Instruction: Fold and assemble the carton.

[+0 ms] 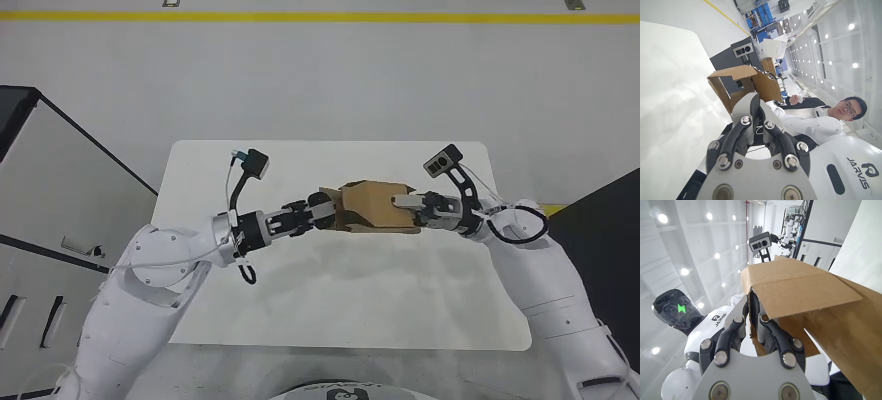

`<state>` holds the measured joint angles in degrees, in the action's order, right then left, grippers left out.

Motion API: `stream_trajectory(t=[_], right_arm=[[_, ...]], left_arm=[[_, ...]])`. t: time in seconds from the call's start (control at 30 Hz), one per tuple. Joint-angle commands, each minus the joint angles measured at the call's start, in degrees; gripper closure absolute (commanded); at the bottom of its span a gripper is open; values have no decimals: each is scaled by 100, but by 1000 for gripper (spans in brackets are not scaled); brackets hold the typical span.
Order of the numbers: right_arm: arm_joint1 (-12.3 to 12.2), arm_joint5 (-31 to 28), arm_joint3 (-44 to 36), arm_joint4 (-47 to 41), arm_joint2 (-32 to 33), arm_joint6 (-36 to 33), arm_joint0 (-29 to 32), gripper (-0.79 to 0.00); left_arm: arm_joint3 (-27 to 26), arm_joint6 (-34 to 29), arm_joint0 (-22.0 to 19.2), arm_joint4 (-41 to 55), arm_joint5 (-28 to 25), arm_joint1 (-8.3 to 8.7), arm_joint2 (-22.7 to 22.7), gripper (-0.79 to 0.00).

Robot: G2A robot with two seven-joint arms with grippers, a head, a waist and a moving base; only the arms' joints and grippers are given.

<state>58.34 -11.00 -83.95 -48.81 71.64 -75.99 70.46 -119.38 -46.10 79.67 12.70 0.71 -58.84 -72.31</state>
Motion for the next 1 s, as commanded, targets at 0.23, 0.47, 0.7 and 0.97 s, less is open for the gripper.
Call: stream_trajectory(t=[0.23, 0.47, 0.7, 0.97], right_arm=[[17, -35, -86, 146, 30, 271, 37, 0], [29, 8, -103, 197, 76, 533, 77, 0], [40, 68, -151, 241, 97, 682, 119, 0], [52, 114, -210, 317, 110, 820, 177, 0]], left_arm=[[83, -123, -220, -53, 188, -31, 328, 0], [20, -183, -219, -92, 228, -27, 364, 0], [-34, -281, -223, -146, 276, -25, 457, 0], [-50, -313, -284, -234, 298, -44, 688, 0]])
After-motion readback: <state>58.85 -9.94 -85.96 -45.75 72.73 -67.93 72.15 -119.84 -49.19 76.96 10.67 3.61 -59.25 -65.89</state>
